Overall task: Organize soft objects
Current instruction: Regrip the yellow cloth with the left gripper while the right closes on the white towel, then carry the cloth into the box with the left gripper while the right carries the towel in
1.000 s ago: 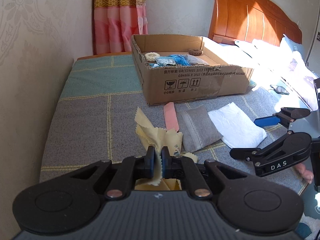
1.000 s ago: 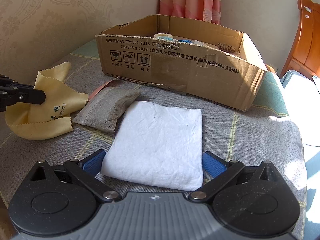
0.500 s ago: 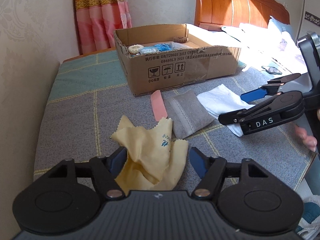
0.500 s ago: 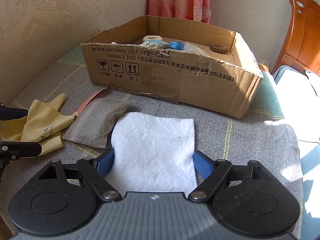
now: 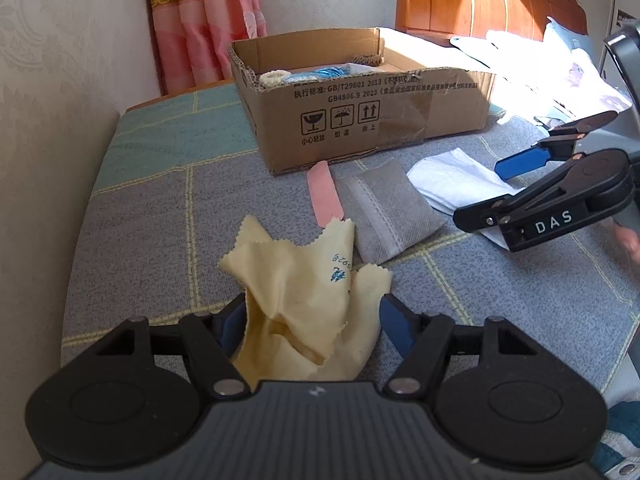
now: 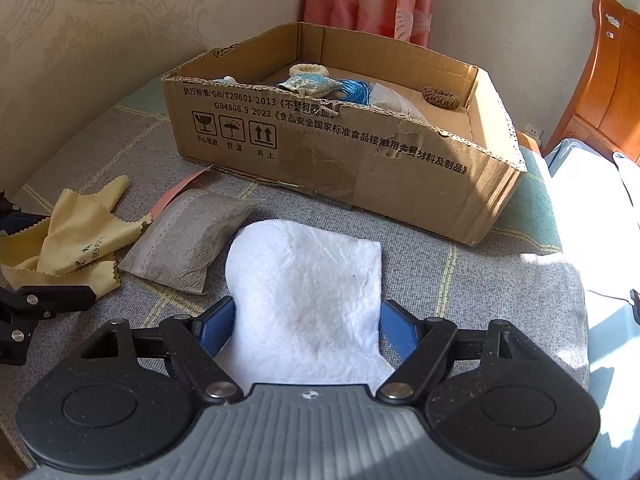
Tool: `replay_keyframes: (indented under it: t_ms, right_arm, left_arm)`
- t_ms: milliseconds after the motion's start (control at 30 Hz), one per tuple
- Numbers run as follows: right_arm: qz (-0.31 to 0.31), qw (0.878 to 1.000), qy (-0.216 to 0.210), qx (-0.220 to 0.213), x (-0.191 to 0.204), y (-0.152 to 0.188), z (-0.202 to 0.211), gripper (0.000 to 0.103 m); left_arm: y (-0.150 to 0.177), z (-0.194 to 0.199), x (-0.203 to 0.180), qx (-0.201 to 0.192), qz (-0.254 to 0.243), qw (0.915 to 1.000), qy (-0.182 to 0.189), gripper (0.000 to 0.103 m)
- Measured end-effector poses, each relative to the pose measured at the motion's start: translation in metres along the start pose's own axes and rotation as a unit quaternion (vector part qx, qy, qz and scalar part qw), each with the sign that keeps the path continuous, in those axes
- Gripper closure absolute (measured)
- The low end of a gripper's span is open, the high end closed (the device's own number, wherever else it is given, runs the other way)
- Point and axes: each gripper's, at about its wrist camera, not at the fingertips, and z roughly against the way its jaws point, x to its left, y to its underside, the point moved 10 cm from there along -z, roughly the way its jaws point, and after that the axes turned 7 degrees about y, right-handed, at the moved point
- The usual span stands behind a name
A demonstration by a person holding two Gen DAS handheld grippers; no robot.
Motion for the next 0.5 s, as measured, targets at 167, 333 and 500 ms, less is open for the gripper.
replay_keyframes:
  t_ms: [167, 333, 500]
  right_arm:
    - [0.003, 1.0, 0.0, -0.002, 0.003, -0.007, -0.001, 0.028]
    - [0.019, 0.999, 0.025, -0.011, 0.002, -0.006, 0.007, 0.054]
    - [0.008, 1.0, 0.02, -0.014, -0.004, -0.004, 0.014, 0.07]
  left_arm:
    - [-0.002, -0.001, -0.001, 0.0, 0.005, 1.0, 0.006, 0.047]
    - [-0.002, 0.003, -0.002, -0.004, 0.011, 0.9999, 0.012, 0.07]
    - [-0.003, 0.005, 0.004, -0.006, 0.018, 0.9998, 0.008, 0.086]
